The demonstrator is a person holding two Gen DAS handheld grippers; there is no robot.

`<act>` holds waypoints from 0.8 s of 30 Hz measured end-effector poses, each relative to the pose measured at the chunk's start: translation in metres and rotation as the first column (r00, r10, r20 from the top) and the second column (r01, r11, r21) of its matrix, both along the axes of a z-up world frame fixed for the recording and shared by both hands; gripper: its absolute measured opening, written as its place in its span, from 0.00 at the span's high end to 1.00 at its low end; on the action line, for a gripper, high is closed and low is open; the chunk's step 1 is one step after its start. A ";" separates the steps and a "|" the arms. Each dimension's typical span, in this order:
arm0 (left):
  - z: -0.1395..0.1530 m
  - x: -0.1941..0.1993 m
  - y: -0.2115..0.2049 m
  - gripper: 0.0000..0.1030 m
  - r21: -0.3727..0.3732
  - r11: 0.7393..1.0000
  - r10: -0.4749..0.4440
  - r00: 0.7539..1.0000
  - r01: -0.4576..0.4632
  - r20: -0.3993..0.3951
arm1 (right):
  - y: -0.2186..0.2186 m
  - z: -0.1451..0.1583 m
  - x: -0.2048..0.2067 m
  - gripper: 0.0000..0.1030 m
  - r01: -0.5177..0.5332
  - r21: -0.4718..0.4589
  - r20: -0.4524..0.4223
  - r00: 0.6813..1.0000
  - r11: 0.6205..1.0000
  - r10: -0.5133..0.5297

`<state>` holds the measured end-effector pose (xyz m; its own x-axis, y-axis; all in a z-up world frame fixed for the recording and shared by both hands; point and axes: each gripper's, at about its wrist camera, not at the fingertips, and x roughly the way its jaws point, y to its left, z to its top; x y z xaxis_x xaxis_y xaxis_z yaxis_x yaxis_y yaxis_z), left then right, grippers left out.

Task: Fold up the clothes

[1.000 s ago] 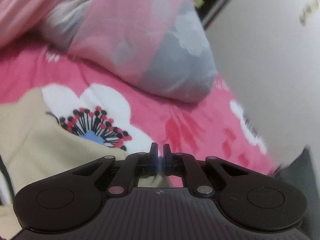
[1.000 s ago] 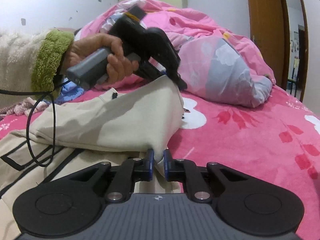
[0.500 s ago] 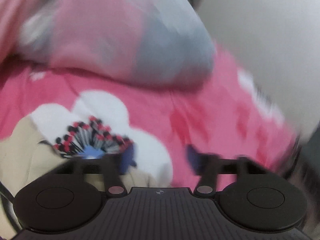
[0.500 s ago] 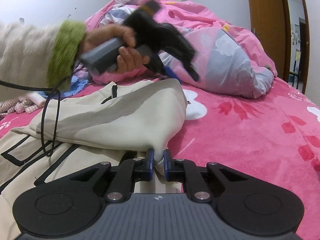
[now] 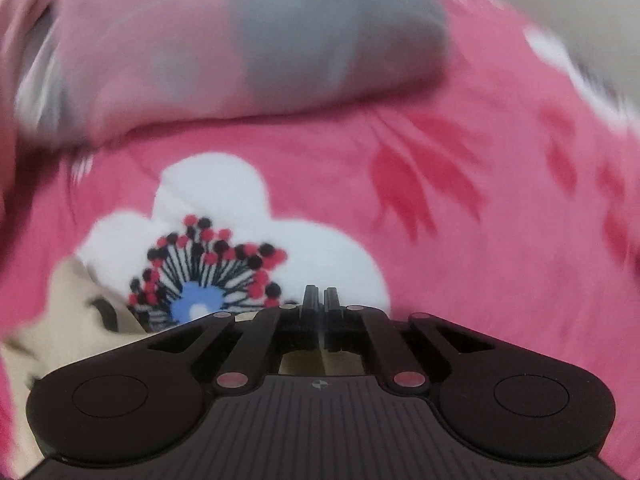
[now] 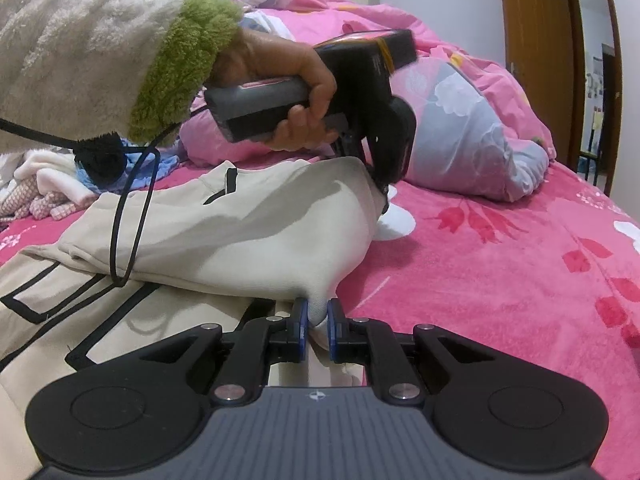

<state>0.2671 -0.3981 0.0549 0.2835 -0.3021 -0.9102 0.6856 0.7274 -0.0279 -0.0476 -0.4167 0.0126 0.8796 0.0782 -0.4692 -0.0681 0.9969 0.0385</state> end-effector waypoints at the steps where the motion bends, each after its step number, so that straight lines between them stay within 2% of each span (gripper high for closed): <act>1: -0.004 0.003 0.004 1.00 -0.030 0.999 0.019 1.000 -0.020 -0.013 | -0.001 -0.001 0.001 0.90 0.001 0.002 -0.006 1.000 1.000 -0.001; 4: -0.009 0.002 0.020 0.98 -0.154 0.986 0.062 0.998 -0.061 0.000 | -0.004 -0.004 0.004 0.89 -0.005 0.024 -0.027 1.000 1.000 0.005; 5: -0.002 0.006 0.030 0.98 -0.214 0.971 0.105 0.994 -0.107 -0.017 | -0.006 -0.006 0.005 0.89 -0.005 0.032 -0.033 0.999 0.999 0.006; 7: 0.017 0.016 0.053 0.83 -0.333 0.918 0.200 0.977 -0.213 -0.073 | -0.011 -0.008 0.006 0.88 -0.007 0.061 -0.042 0.999 0.998 0.009; 9: 0.053 0.018 0.086 0.82 -0.419 0.866 0.273 0.960 -0.273 -0.060 | -0.019 -0.009 0.007 0.87 -0.007 0.109 -0.044 0.999 0.994 0.012; 12: 0.124 -0.003 0.150 0.77 -0.503 0.821 0.333 0.942 -0.272 0.034 | -0.031 -0.011 0.007 0.84 -0.006 0.185 -0.048 0.999 0.983 0.016; 14: 0.173 -0.026 0.203 0.73 -0.547 0.795 0.376 0.921 -0.260 0.108 | -0.038 -0.013 0.007 0.76 -0.002 0.231 -0.052 0.999 0.973 0.014; 15: 0.193 -0.039 0.231 0.67 -0.554 0.792 0.402 0.903 -0.257 0.155 | -0.042 -0.013 0.007 0.73 0.005 0.255 -0.053 0.999 0.967 0.009; 16: 0.212 -0.052 0.258 0.65 -0.554 0.792 0.430 0.879 -0.257 0.206 | -0.047 -0.013 0.007 0.65 0.012 0.279 -0.055 0.998 0.960 0.003; 17: 0.230 -0.070 0.287 0.64 -0.543 0.801 0.450 0.852 -0.254 0.266 | -0.050 -0.014 0.006 0.61 0.020 0.299 -0.054 0.999 0.954 -0.004; 21: 0.265 -0.137 0.376 0.59 -0.454 0.846 0.498 0.722 -0.281 0.480 | -0.055 -0.004 -0.004 0.61 0.047 0.328 -0.033 0.999 0.944 -0.038; 23: 0.258 -0.163 0.402 0.59 -0.403 0.864 0.490 0.696 -0.303 0.525 | -0.051 0.010 -0.014 0.61 0.072 0.306 -0.010 0.997 0.949 -0.072; 24: 0.249 -0.175 0.411 0.59 -0.384 0.871 0.480 0.694 -0.305 0.537 | -0.050 0.016 -0.019 0.61 0.084 0.295 0.002 0.996 0.952 -0.089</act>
